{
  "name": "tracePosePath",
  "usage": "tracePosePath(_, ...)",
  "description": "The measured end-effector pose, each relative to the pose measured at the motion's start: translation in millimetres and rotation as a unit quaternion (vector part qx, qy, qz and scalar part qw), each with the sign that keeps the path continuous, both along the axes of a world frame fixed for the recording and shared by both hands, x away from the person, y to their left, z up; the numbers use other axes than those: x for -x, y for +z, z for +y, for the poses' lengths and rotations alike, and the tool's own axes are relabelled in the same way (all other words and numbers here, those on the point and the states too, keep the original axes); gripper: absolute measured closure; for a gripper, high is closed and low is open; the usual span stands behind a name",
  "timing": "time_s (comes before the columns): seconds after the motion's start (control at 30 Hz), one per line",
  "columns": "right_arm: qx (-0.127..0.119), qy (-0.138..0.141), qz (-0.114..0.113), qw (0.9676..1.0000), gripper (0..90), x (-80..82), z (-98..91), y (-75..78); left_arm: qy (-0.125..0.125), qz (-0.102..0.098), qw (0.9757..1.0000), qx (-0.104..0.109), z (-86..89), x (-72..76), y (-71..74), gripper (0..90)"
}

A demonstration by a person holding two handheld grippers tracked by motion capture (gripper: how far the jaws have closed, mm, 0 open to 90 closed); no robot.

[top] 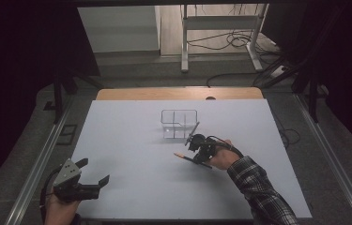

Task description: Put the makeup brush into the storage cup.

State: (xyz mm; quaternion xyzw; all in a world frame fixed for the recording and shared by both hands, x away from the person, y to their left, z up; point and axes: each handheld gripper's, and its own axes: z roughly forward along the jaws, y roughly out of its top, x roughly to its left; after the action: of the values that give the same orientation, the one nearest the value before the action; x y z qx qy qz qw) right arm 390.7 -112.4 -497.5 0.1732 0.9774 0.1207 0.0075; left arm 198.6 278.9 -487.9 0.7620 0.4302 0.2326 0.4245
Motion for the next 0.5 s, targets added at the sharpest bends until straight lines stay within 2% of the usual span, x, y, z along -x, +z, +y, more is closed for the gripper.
tracePosePath(0.2,-0.019,-0.015,0.013,0.9996,83.7,-1.1,-6.2,0.3,0.000,0.002,1.0000,-0.003,-0.2,-0.5,-0.2,1.6)
tracePosePath(0.5,-0.042,-0.027,0.006,0.9987,83.7,-0.4,-16.3,10.3,0.001,0.006,1.0000,-0.006,-1.5,-1.1,-0.5,1.9)
